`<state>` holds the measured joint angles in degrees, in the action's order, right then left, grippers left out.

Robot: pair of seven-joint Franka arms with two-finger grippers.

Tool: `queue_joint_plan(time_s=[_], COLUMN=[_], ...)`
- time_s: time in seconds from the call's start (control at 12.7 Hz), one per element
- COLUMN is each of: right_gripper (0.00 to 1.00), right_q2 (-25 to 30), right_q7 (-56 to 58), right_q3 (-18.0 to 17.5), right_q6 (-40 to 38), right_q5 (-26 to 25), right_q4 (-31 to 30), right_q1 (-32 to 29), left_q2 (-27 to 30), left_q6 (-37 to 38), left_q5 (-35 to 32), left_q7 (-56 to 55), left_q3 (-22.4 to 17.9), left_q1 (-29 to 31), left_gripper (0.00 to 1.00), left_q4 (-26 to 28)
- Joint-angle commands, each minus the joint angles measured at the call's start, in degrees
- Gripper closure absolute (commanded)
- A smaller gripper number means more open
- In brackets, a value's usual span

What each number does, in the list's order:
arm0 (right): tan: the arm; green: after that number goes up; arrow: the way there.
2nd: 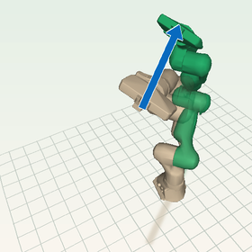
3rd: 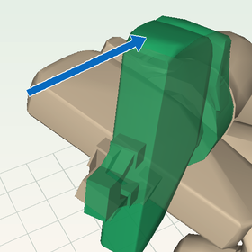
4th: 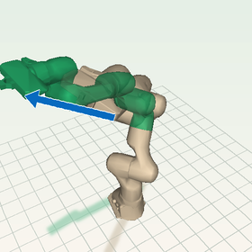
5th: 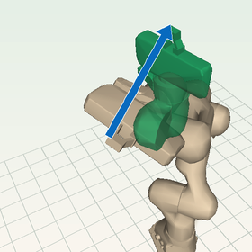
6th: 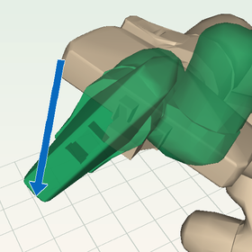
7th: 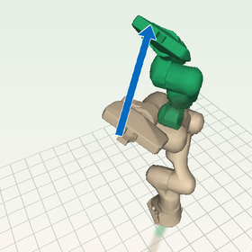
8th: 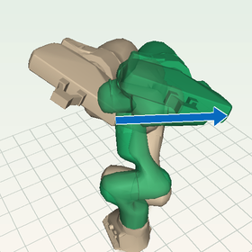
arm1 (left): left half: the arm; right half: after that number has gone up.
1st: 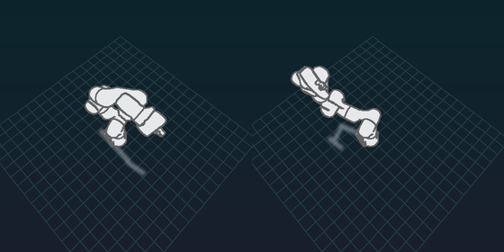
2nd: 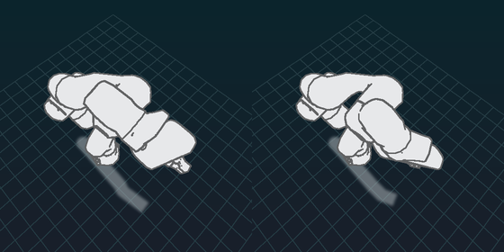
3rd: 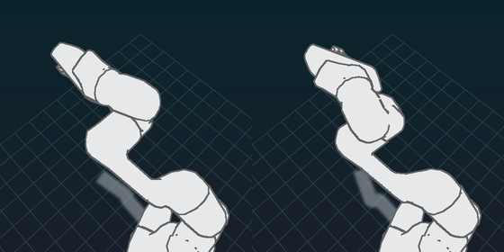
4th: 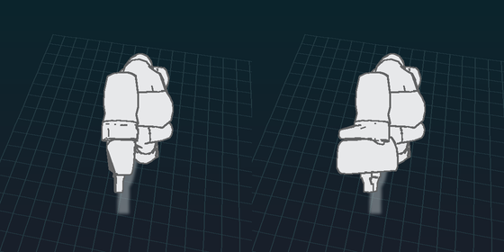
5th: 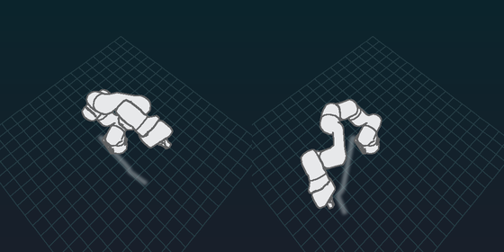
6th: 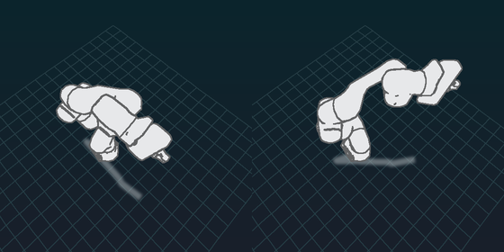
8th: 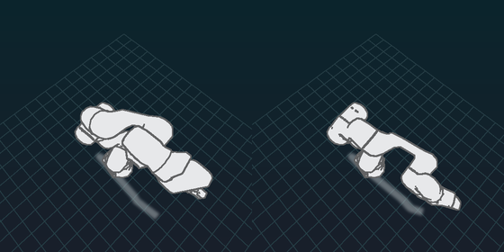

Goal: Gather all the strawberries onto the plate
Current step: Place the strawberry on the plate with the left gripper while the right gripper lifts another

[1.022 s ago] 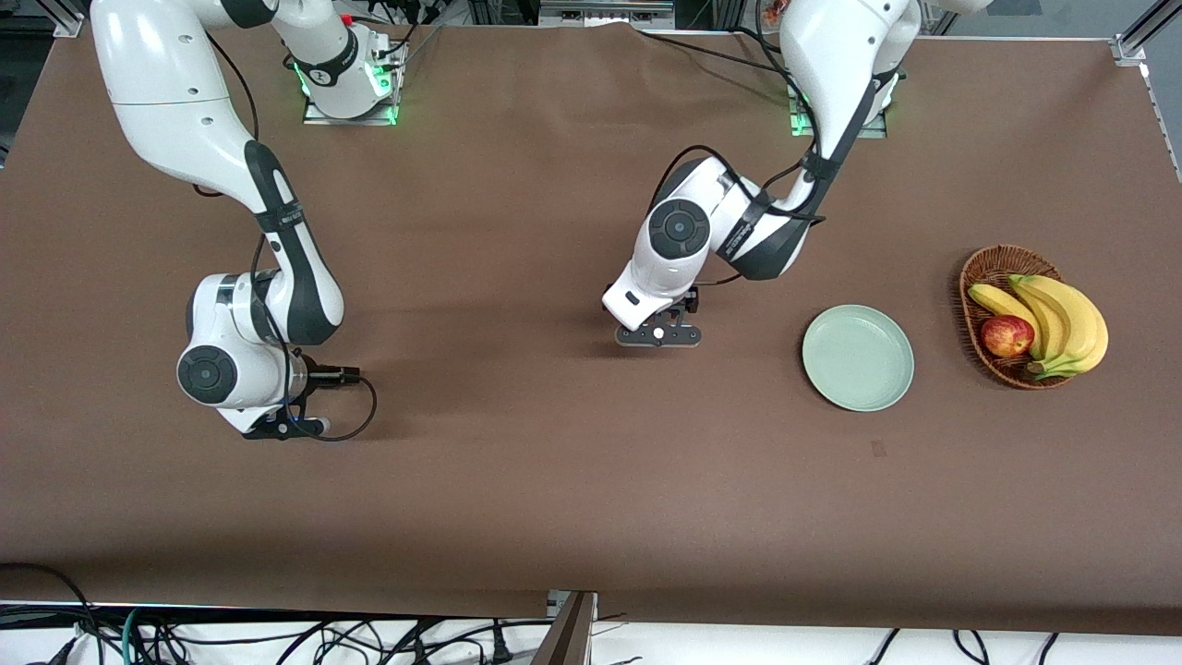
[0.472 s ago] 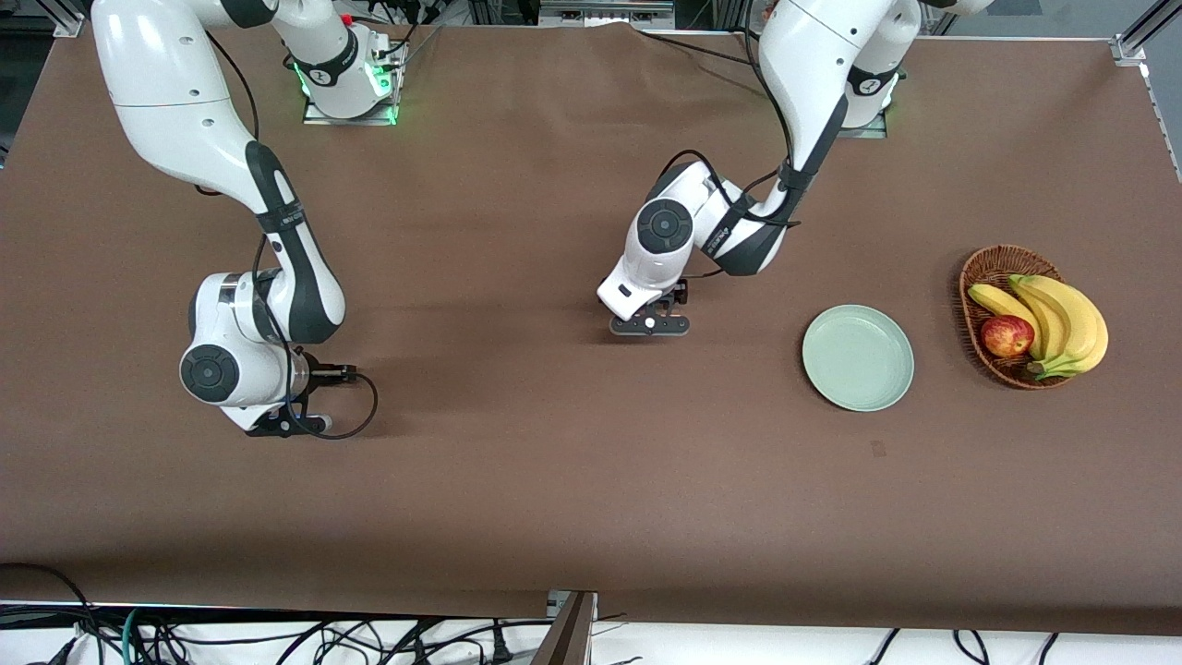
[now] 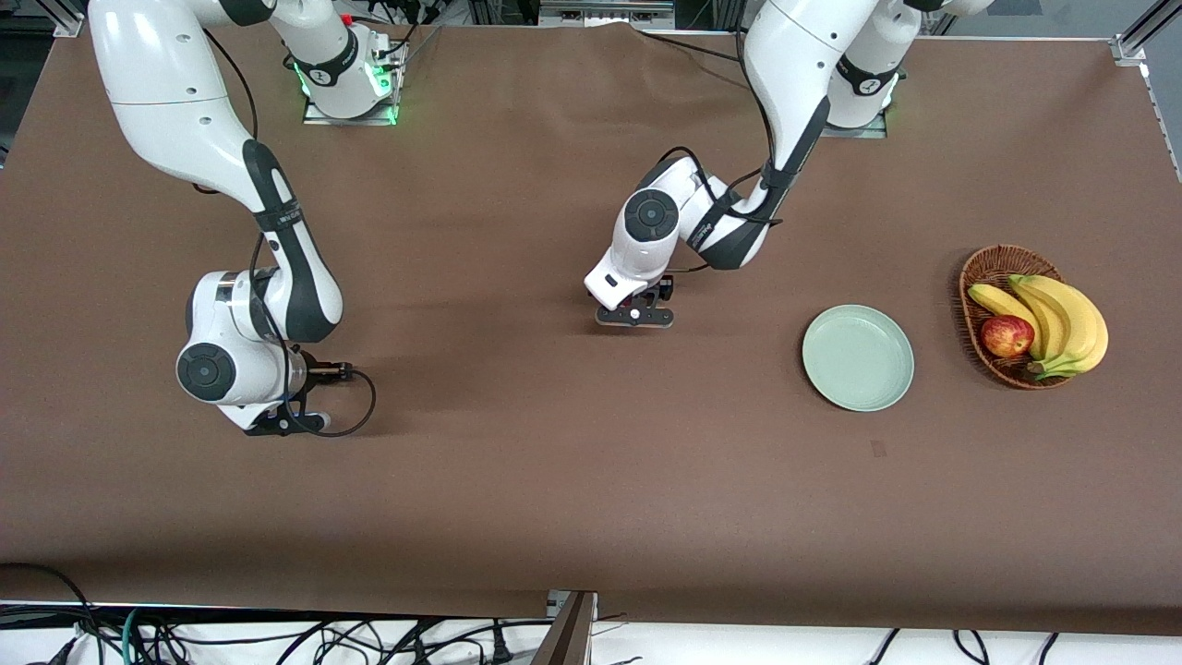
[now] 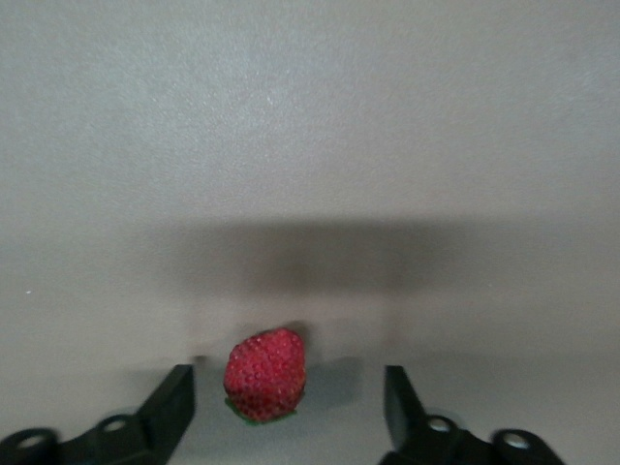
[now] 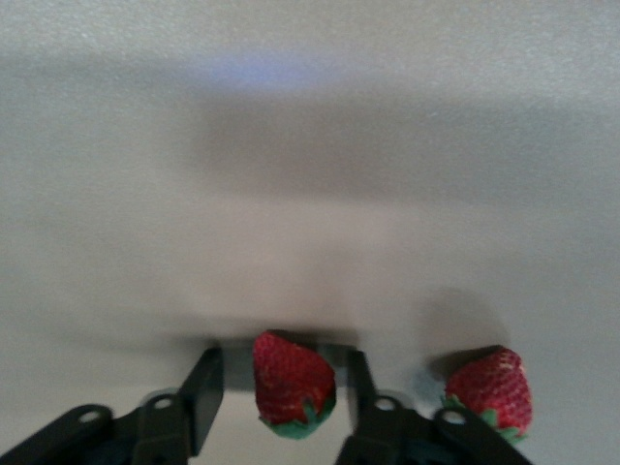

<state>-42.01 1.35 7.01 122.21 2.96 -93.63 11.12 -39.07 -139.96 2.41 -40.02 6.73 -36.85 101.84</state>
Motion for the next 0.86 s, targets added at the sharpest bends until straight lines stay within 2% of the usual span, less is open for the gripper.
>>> queue_joint_plan(time_s=[0.0, 0.16, 0.24, 0.31, 0.47, 0.63, 0.79], right_gripper=[0.64, 0.76, 0.77, 0.78, 0.78, 0.78, 0.78], right_q2=[2.10, 2.10, 2.10, 2.10, 2.89, 4.12, 6.40], right_q7=[2.25, 2.25, 2.25, 2.25, 2.16, 2.25, 2.42], right_q3=[-0.51, -0.51, -0.51, -0.51, -0.59, -0.86, -1.55], right_q6=[0.49, 0.05, 0.05, 0.05, 0.05, 0.05, -0.04], right_q5=[1.00, 1.00, 1.00, 1.00, 1.00, 0.91, 0.82], right_q4=[-2.43, -2.43, -2.26, -1.91, -0.94, 0.90, 1.78], right_q1=[-1.18, -1.19, -1.19, -1.10, -1.10, -0.92, -0.40], left_q2=[0.22, 0.23, 0.40, 0.92, 4.34, 8.64, 13.65], left_q6=[-0.75, -0.57, -0.31, 0.39, 1.27, 5.29, 8.20], left_q5=[-3.27, -4.69, -4.69, -4.69, -4.61, -4.78, -4.52], left_q7=[0.03, 0.12, 0.29, 0.12, 0.03, 1.16, 11.48], left_q3=[-0.40, -0.40, -0.40, -0.40, -0.40, -0.32, -0.14], left_q1=[-0.41, -0.41, -0.50, -0.50, 0.29, 3.96, 10.19], left_gripper=[0.34, 0.65, 0.87, 1.00, 1.00, 1.00, 1.00], left_q4=[0.37, 0.81, 0.99, 1.34, 2.75, 4.32, 7.74])
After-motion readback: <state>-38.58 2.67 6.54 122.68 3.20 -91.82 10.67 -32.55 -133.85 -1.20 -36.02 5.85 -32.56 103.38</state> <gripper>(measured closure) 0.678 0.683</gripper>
